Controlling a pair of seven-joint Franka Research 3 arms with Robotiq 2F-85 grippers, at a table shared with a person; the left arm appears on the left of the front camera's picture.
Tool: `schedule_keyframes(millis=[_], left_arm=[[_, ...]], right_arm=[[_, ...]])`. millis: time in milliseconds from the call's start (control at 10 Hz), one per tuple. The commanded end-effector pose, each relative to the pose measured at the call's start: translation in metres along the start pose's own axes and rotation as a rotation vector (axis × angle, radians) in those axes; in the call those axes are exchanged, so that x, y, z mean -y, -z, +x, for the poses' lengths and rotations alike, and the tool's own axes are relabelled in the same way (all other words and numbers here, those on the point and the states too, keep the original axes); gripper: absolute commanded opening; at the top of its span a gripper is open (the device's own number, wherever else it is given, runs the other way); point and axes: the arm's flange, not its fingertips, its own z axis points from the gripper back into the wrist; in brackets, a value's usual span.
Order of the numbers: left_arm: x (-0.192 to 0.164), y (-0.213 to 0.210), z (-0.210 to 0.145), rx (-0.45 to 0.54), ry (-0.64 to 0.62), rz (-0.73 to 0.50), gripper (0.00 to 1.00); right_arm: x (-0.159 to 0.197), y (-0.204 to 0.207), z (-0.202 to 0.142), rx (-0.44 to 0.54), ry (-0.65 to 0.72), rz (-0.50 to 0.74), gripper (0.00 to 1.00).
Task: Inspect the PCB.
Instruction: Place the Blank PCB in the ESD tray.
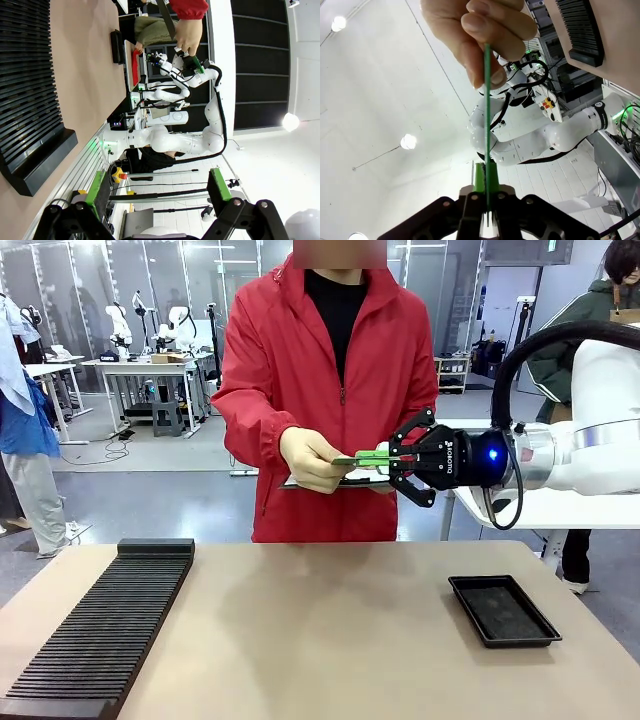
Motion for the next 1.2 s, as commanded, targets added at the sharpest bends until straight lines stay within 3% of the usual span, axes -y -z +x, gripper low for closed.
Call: schedule_keyframes(millis=[0,1100], left_arm=[[0.0005,-0.001,-0.0004,0.002,0.001,0.0,1.0],[0.0005,-0.001,-0.0004,0.002,0.001,0.0,1.0]], right_arm=[[0.0,0.0011,-0.0002,-0.002,0.0,-0.001,0.0],[0.0,0.0011,-0.0002,-0.002,0.0,-0.001,0.0]])
